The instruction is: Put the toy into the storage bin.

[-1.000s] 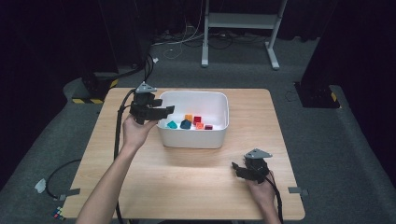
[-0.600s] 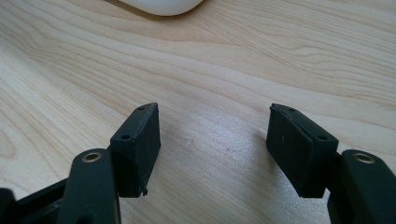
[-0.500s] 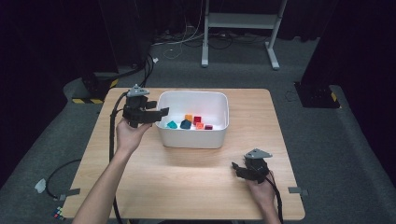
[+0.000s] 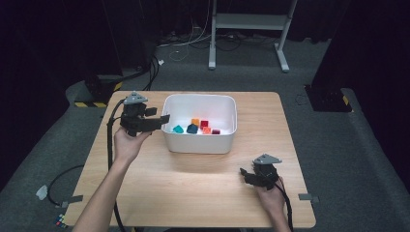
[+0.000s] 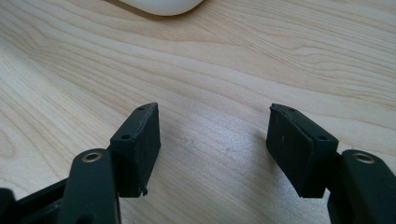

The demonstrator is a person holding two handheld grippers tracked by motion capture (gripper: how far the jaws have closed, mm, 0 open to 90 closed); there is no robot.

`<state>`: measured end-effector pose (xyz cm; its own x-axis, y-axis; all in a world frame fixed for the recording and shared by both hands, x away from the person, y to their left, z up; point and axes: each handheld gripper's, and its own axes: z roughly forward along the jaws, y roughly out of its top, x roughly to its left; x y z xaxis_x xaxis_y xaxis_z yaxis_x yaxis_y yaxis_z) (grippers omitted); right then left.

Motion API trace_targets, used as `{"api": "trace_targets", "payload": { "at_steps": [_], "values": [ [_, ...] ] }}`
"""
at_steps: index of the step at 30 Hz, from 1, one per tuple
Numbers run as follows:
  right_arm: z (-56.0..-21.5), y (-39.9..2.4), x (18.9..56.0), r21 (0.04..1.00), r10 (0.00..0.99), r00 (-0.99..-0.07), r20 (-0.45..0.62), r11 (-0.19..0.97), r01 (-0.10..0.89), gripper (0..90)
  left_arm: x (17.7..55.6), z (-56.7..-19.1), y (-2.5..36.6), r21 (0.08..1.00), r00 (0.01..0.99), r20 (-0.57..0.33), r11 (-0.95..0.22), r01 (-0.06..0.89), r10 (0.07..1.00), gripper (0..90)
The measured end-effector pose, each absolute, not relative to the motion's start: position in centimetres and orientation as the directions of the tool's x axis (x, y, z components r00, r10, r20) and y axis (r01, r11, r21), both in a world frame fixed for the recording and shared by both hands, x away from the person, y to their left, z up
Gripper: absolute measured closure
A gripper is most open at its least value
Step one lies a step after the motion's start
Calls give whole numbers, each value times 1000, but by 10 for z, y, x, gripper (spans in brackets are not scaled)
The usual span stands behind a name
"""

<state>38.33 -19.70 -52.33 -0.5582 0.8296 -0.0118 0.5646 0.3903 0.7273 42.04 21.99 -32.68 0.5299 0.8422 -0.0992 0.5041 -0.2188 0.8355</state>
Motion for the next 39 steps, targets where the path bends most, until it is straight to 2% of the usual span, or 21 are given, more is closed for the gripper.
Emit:
{"api": "trace_targets", "payload": {
  "at_steps": [25,39],
  "values": [
    [-523,-197,383,727,830,-558,-12,391,565,350,393,-350,248,828,523,-126,-201,523,843,344],
    [-523,-197,383,728,829,-558,-14,392,563,350,371,-376,264,828,521,-134,-194,526,843,316]
  ]
}}
